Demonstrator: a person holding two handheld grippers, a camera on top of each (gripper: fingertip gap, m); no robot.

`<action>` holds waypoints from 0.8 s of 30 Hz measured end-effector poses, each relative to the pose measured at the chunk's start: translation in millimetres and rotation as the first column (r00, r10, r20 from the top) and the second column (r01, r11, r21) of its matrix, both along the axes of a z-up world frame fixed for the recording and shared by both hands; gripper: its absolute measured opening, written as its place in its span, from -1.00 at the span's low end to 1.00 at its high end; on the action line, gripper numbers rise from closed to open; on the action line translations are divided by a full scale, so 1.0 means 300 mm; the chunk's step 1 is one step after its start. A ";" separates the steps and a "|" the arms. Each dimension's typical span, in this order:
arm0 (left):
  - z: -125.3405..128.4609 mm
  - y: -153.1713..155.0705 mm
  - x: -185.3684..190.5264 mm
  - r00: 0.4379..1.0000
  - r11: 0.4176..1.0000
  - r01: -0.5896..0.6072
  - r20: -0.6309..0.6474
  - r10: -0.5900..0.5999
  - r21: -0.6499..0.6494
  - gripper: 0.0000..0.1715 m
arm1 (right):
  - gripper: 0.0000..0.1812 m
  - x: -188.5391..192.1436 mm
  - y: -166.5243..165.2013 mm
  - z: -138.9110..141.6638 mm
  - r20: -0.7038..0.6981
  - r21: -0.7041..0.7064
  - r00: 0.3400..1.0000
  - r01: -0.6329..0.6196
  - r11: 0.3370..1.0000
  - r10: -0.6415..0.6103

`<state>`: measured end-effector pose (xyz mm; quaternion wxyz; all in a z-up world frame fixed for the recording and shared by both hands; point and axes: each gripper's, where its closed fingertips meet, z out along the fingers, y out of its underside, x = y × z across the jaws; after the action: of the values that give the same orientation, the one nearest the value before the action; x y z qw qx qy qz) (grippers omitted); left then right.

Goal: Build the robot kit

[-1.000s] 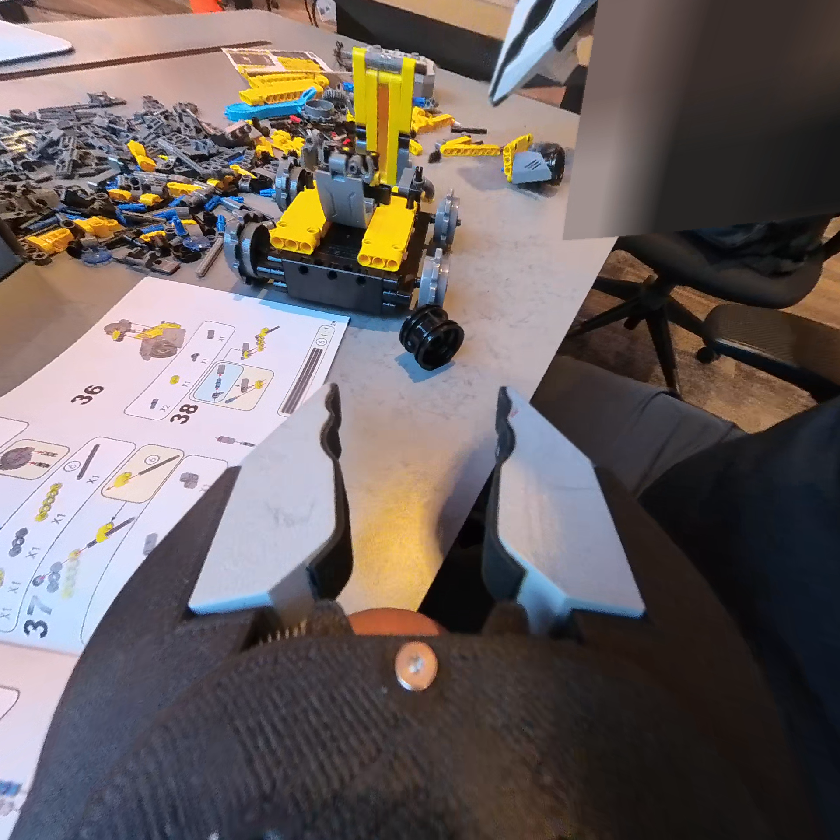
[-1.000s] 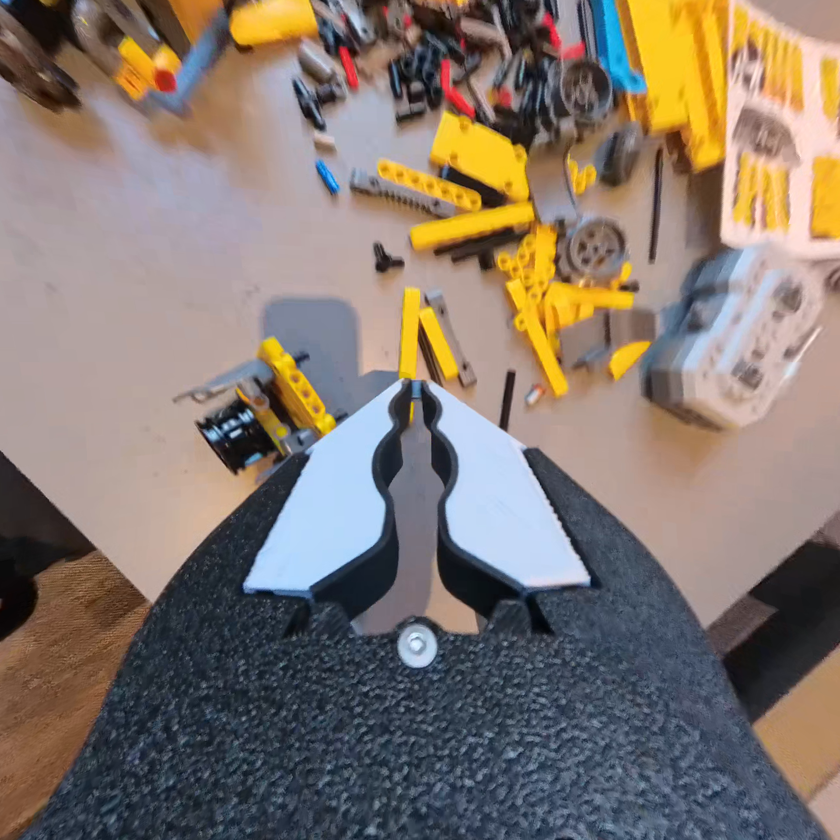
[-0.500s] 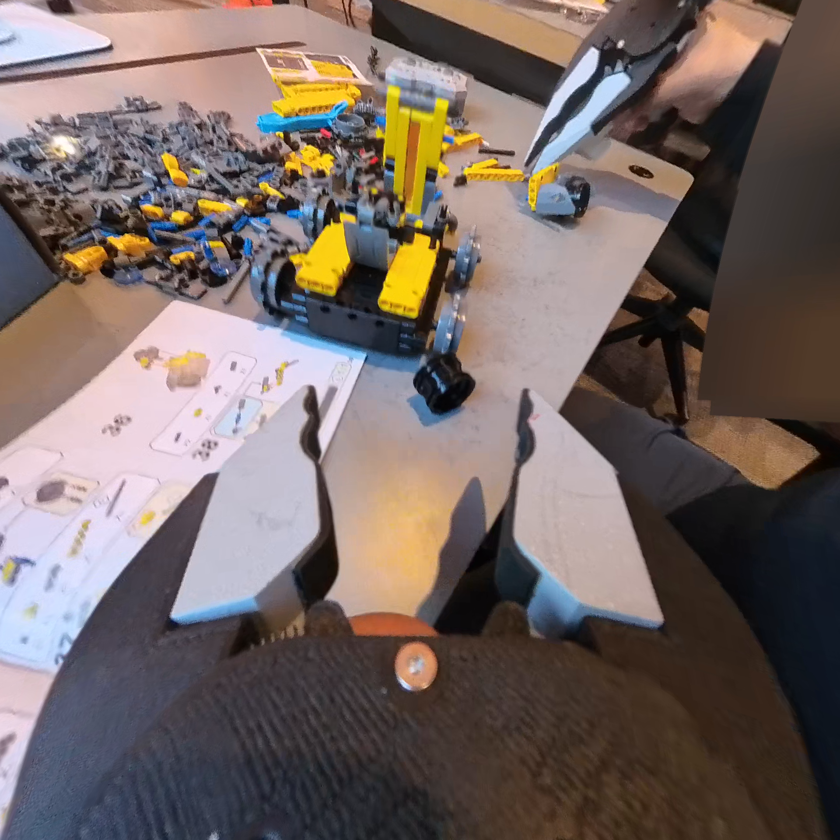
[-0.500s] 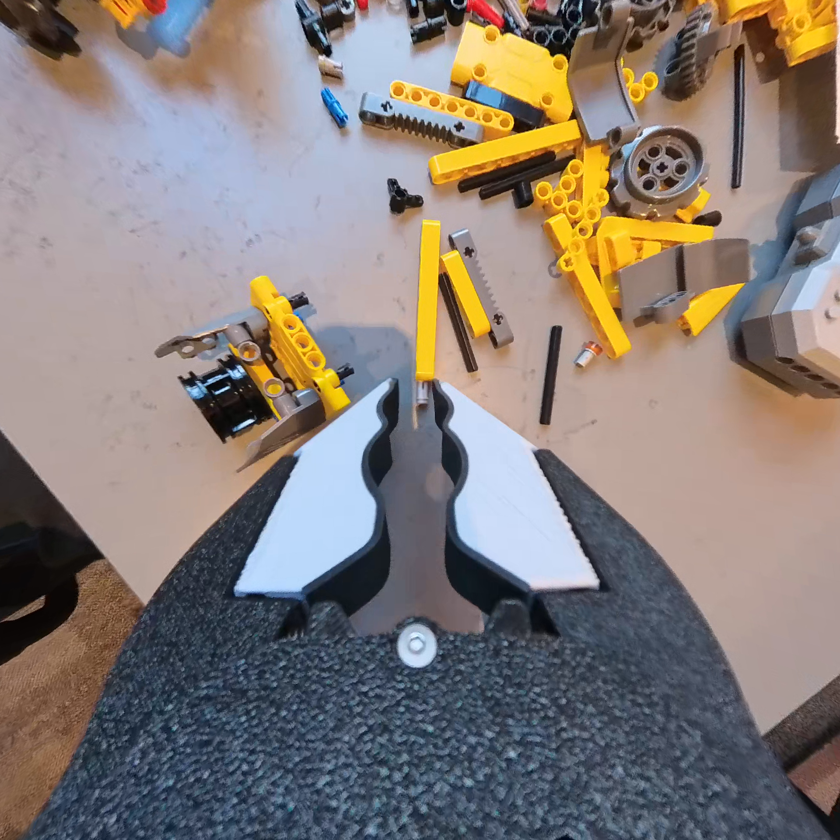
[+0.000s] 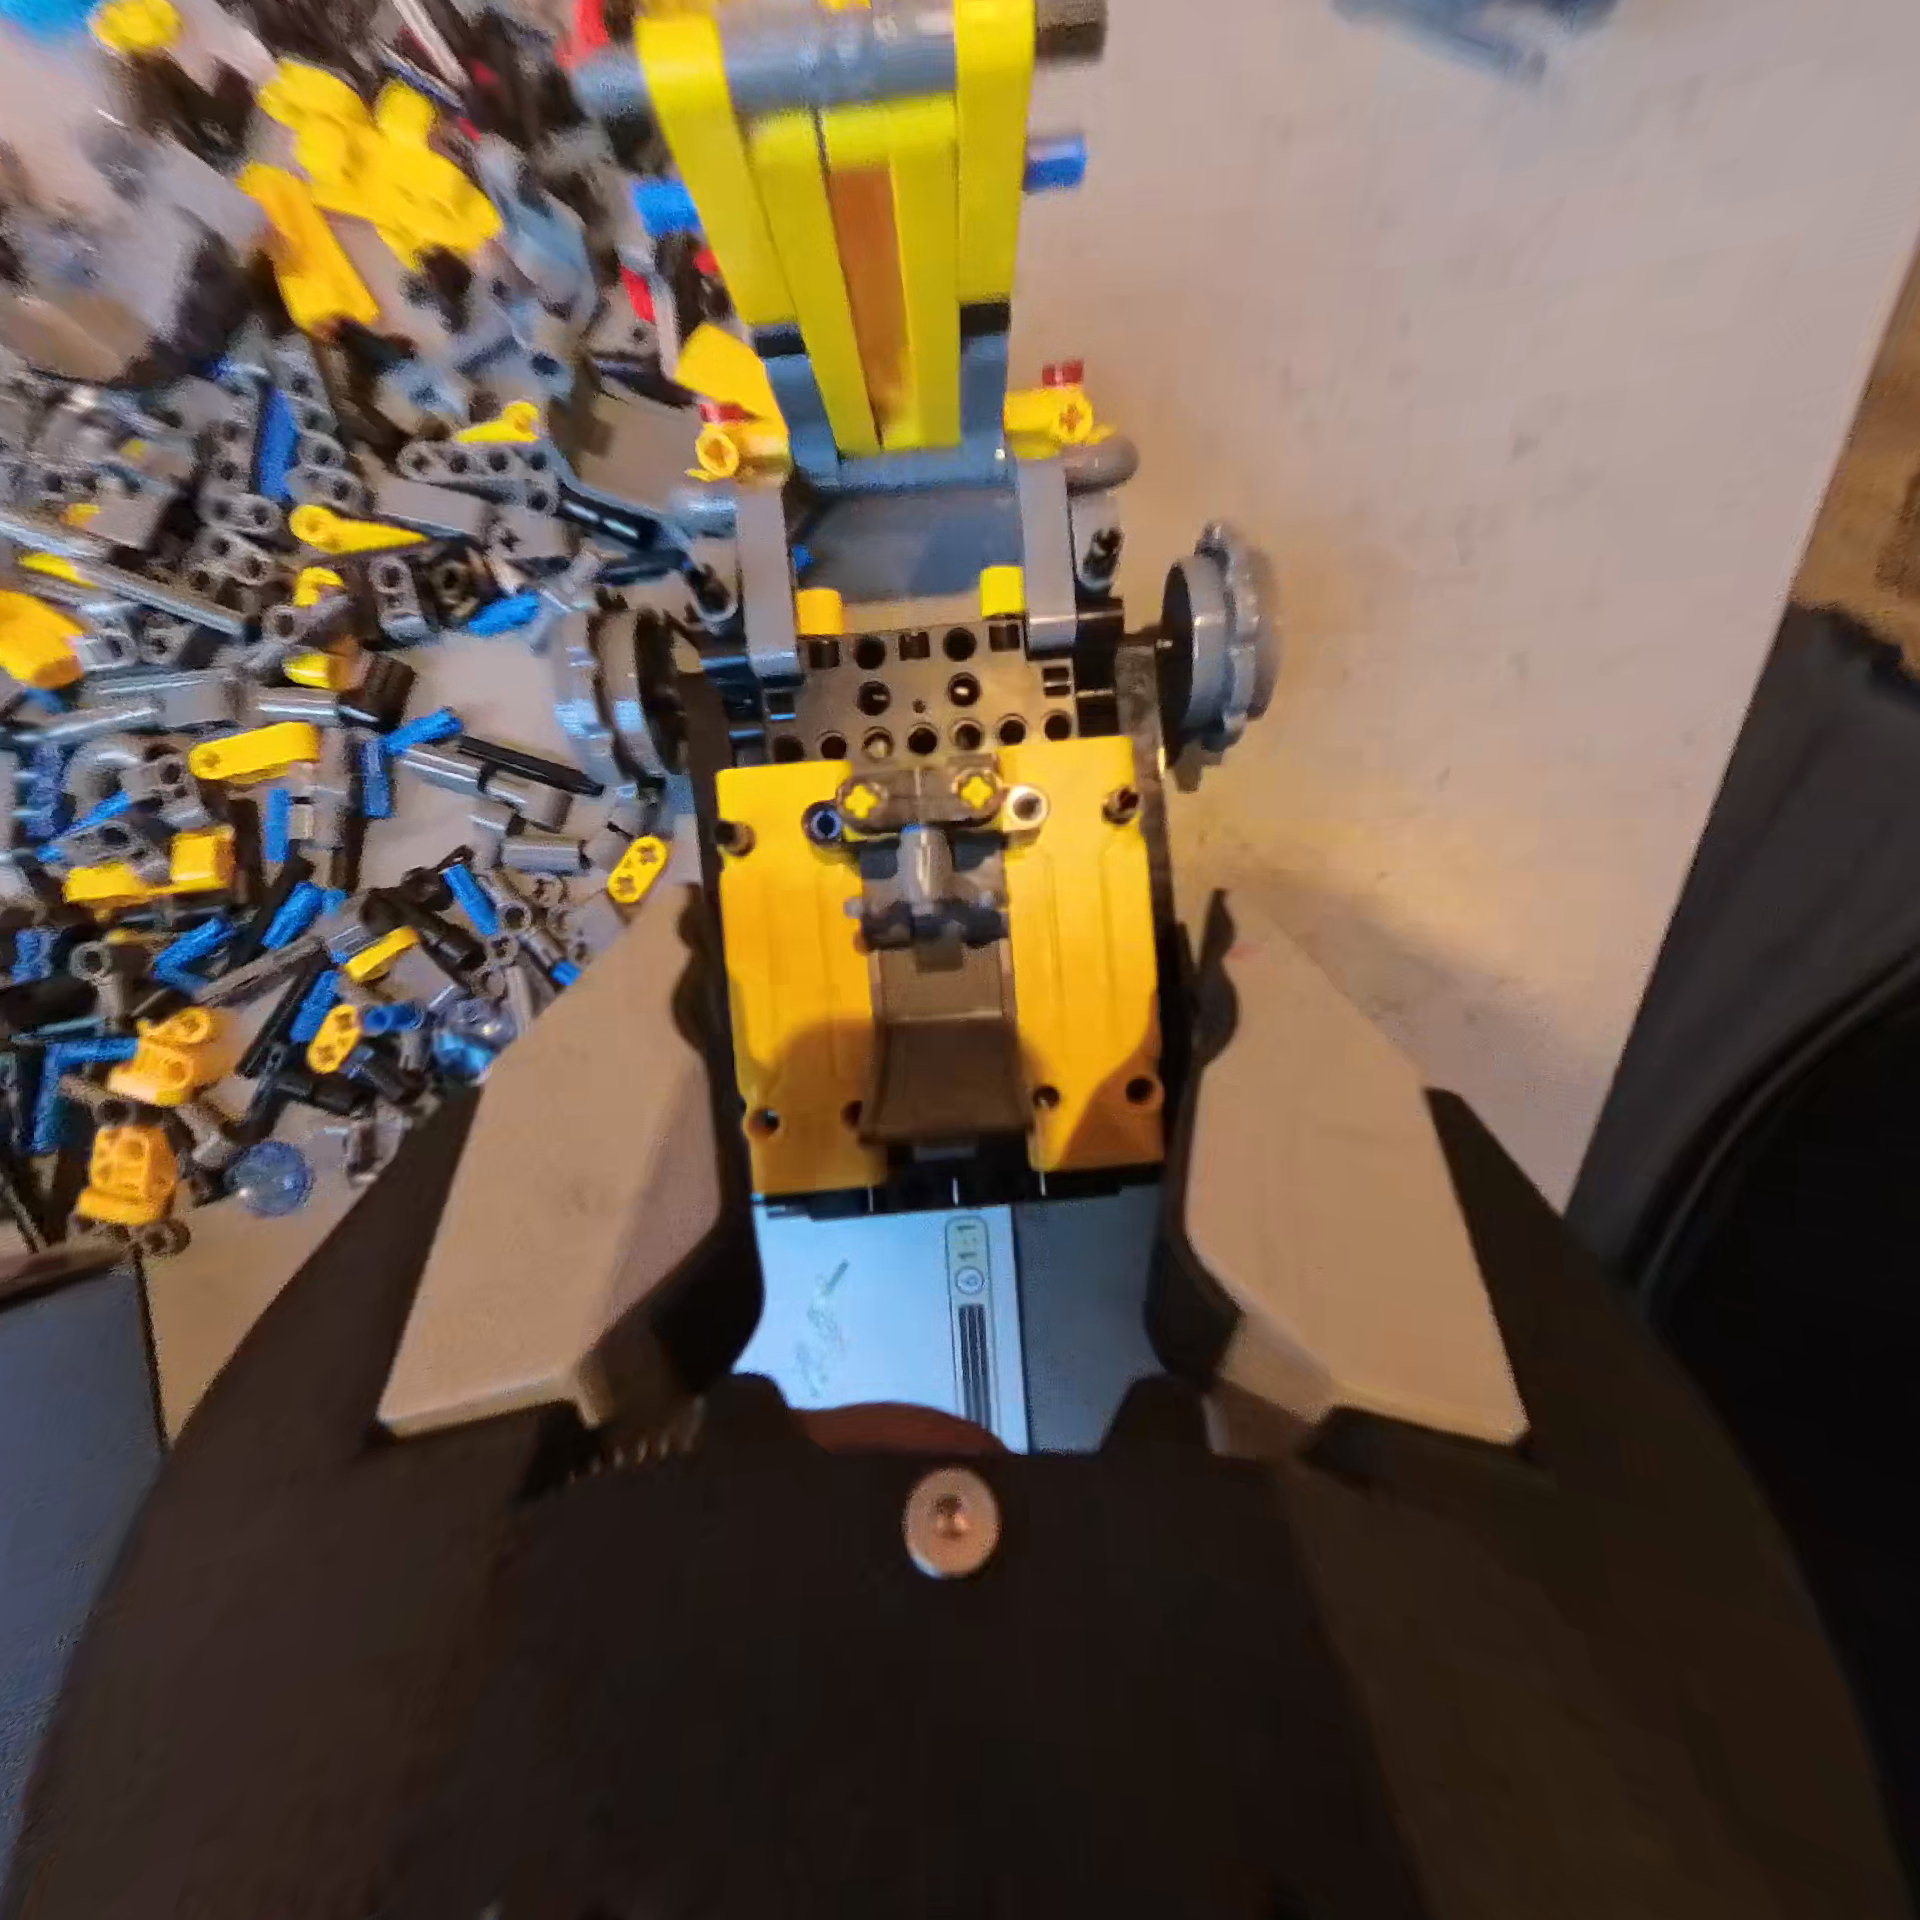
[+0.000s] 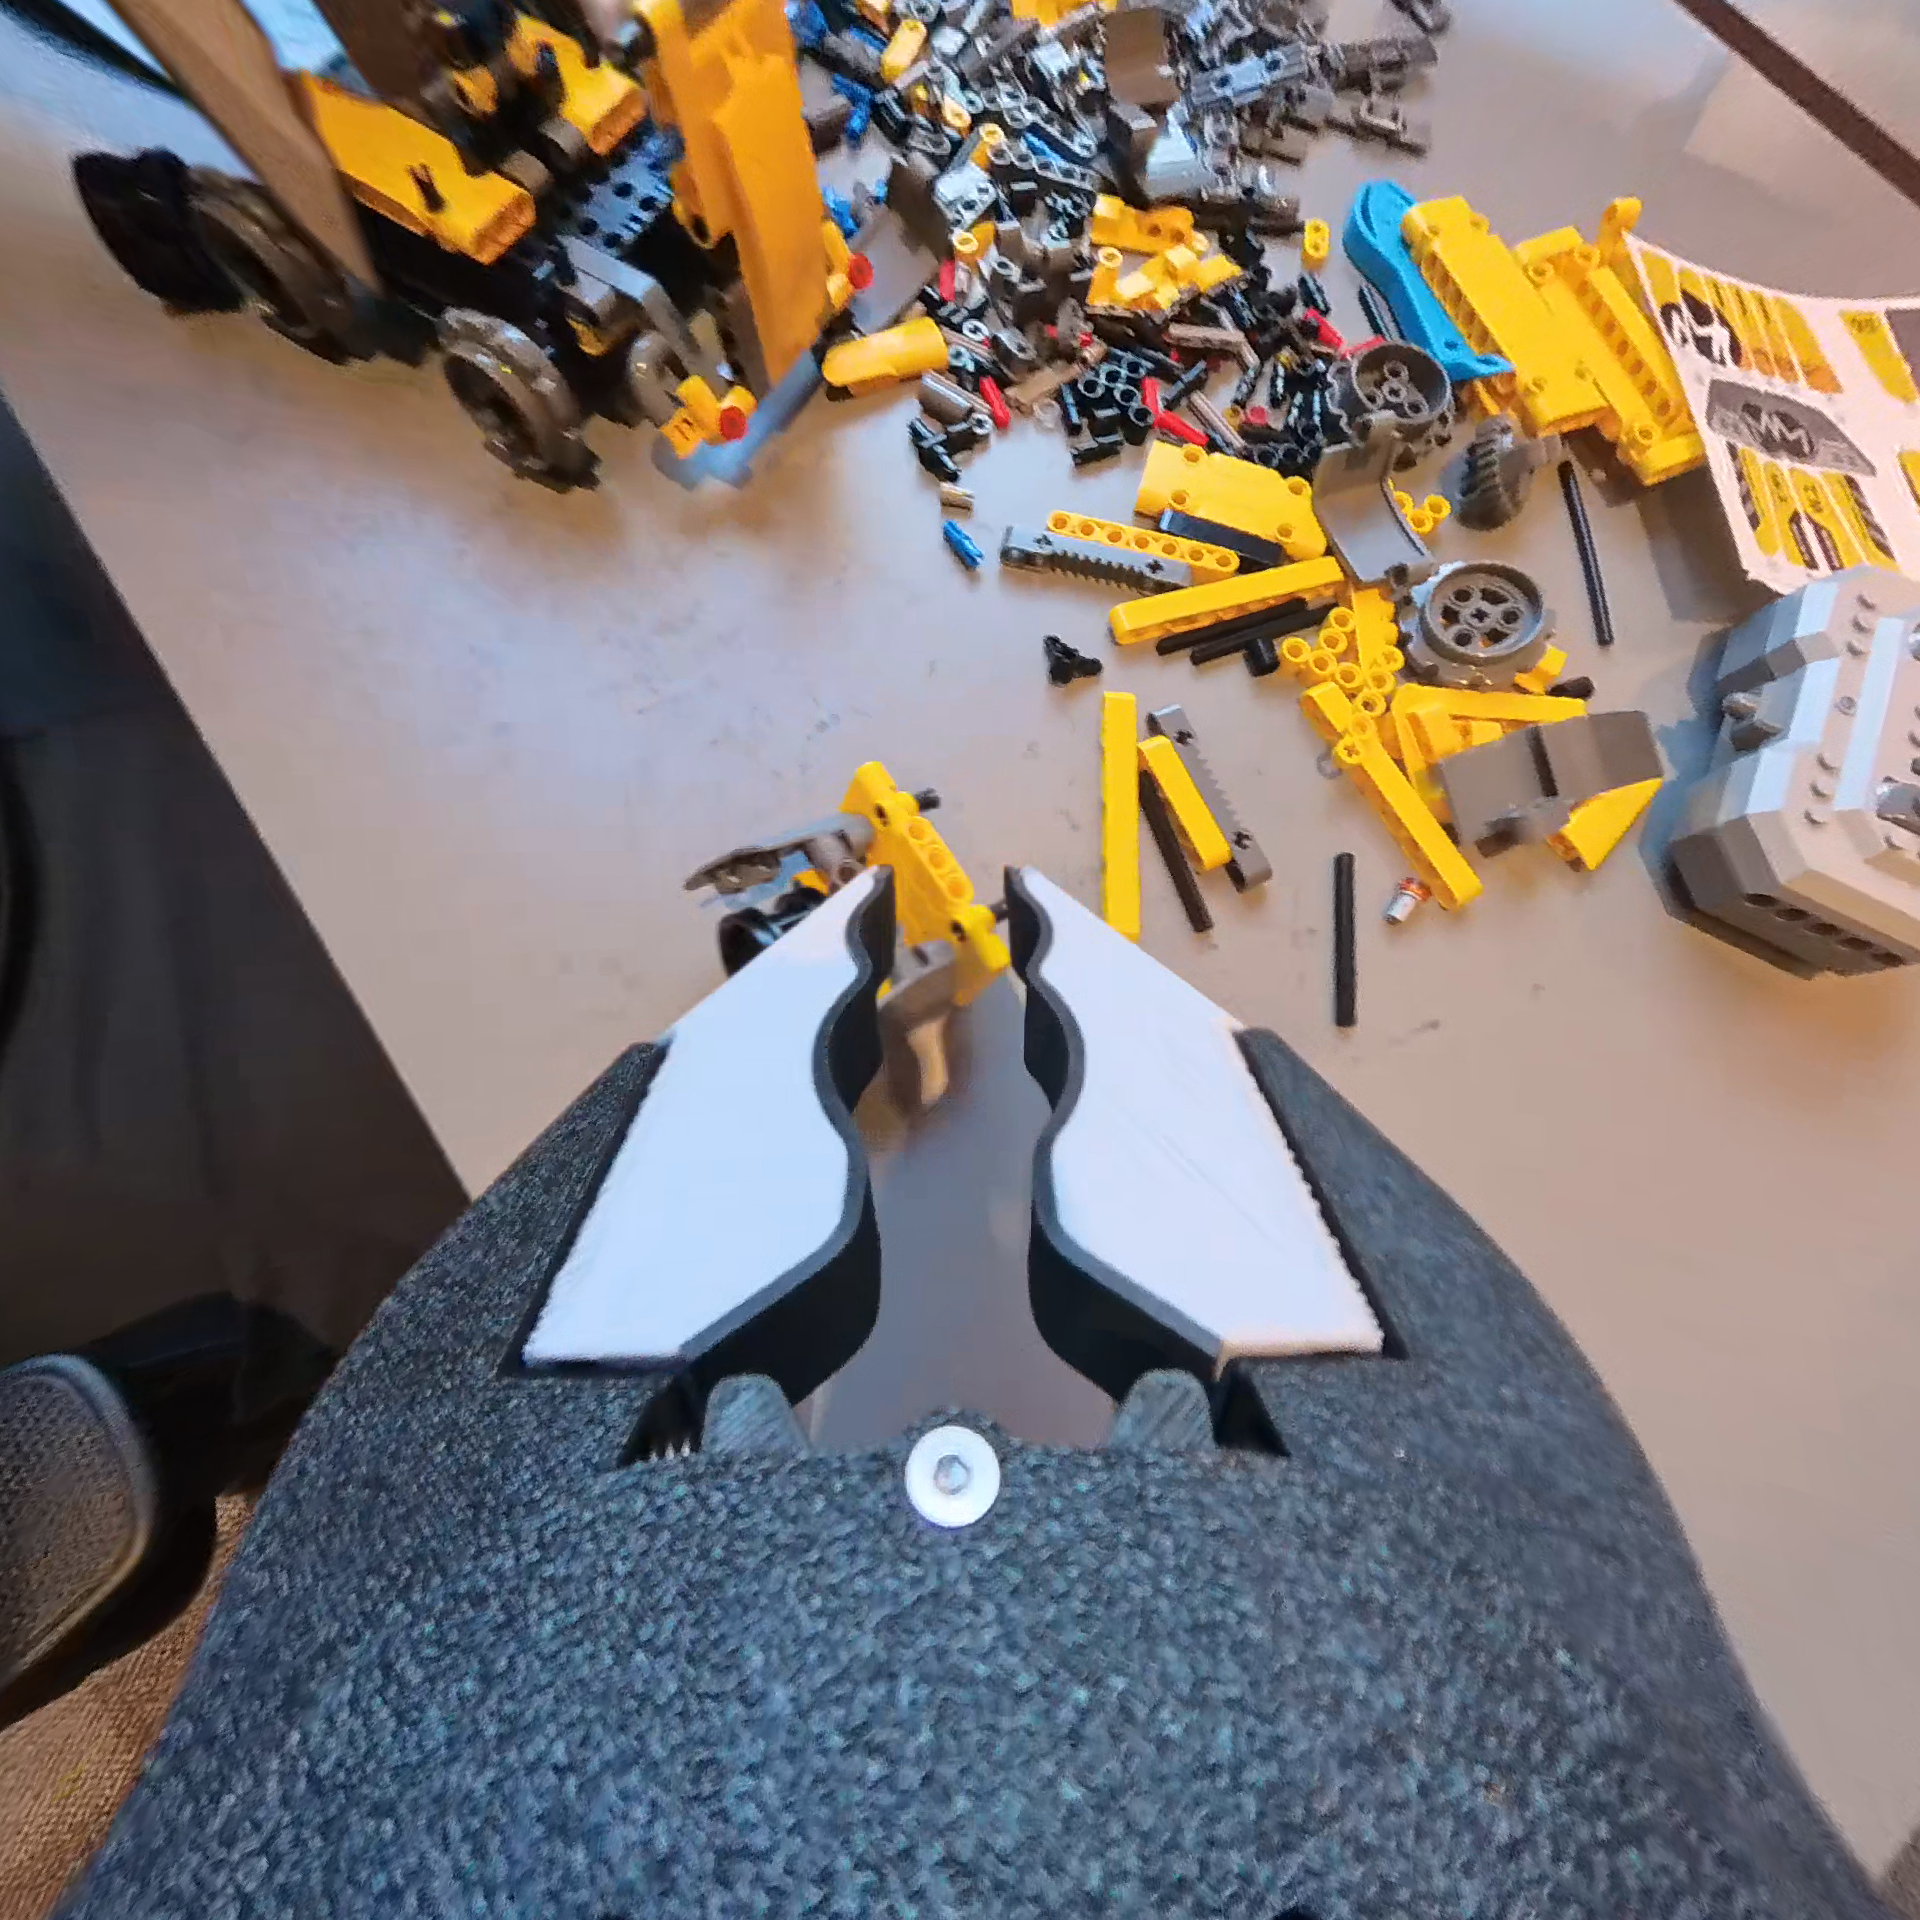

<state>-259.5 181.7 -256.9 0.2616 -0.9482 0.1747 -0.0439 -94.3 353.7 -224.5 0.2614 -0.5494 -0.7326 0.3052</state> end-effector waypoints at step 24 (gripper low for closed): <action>-0.085 0.029 0.024 0.998 0.985 0.024 -0.059 -0.035 -0.171 0.19 | -0.70 0.088 0.026 0.009 -0.165 0.005 0.981 0.103 0.995 -0.101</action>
<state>-252.3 190.4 -282.2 0.1735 -0.9653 0.1923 -0.0333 -67.8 361.4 -221.8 0.3400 -0.5573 -0.6815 0.3307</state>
